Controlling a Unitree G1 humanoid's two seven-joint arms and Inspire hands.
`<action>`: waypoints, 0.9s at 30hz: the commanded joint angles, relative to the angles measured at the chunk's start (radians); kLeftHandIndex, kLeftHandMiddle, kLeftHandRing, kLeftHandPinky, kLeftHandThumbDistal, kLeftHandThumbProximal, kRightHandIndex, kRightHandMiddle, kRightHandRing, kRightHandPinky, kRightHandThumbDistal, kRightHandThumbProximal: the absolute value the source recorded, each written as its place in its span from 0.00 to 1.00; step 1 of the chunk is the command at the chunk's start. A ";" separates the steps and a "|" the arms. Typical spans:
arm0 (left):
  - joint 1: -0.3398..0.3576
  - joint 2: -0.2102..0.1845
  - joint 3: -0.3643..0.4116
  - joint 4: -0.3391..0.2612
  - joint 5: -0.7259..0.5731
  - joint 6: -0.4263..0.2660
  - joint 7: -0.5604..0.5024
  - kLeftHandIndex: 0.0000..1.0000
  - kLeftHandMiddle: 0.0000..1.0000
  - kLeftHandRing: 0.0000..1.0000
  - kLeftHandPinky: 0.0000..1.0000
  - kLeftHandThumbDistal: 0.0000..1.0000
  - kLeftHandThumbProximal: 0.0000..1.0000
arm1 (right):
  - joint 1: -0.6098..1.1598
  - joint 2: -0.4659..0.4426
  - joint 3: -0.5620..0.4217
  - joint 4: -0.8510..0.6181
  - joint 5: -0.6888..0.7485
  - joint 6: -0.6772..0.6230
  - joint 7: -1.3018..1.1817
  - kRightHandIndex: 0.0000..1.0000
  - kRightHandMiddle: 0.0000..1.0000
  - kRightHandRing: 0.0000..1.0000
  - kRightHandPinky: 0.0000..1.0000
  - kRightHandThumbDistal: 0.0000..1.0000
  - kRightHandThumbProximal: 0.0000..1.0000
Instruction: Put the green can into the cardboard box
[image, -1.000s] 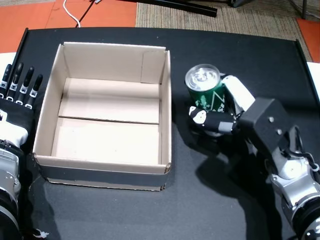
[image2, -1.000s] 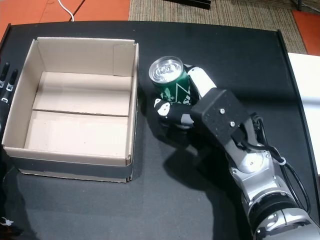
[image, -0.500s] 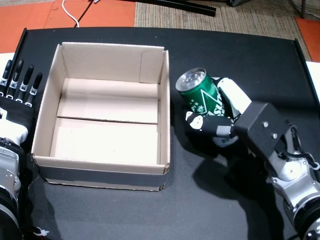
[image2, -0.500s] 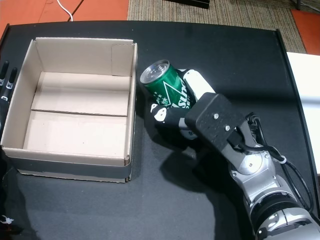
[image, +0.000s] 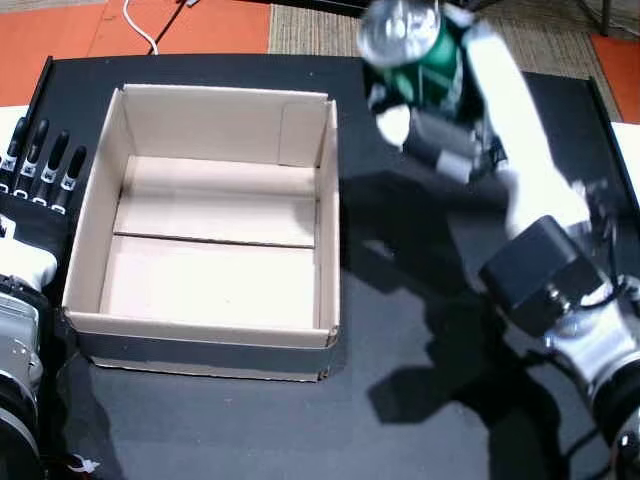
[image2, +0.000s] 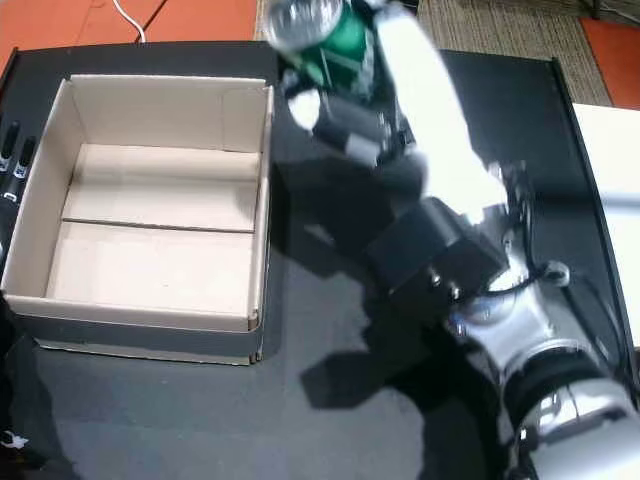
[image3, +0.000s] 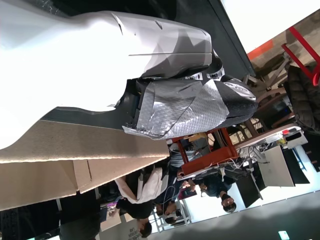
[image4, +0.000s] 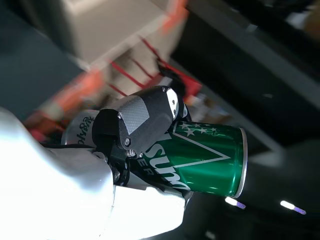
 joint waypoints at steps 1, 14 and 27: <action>0.001 -0.004 0.001 0.014 0.007 -0.002 -0.004 0.43 0.50 0.67 0.73 0.00 0.92 | -0.047 -0.001 0.009 -0.011 -0.017 -0.031 -0.031 0.00 0.00 0.00 0.29 0.02 0.08; -0.001 -0.014 0.000 0.013 0.008 -0.004 -0.012 0.50 0.56 0.73 0.85 0.00 0.95 | -0.184 0.141 0.033 0.061 0.009 0.096 0.175 0.00 0.00 0.01 0.31 0.12 0.05; -0.008 -0.030 -0.026 0.011 0.031 -0.013 0.032 0.97 0.97 1.00 1.00 0.00 1.00 | -0.176 0.299 0.045 0.084 0.082 0.266 0.646 0.02 0.02 0.08 0.36 0.09 0.00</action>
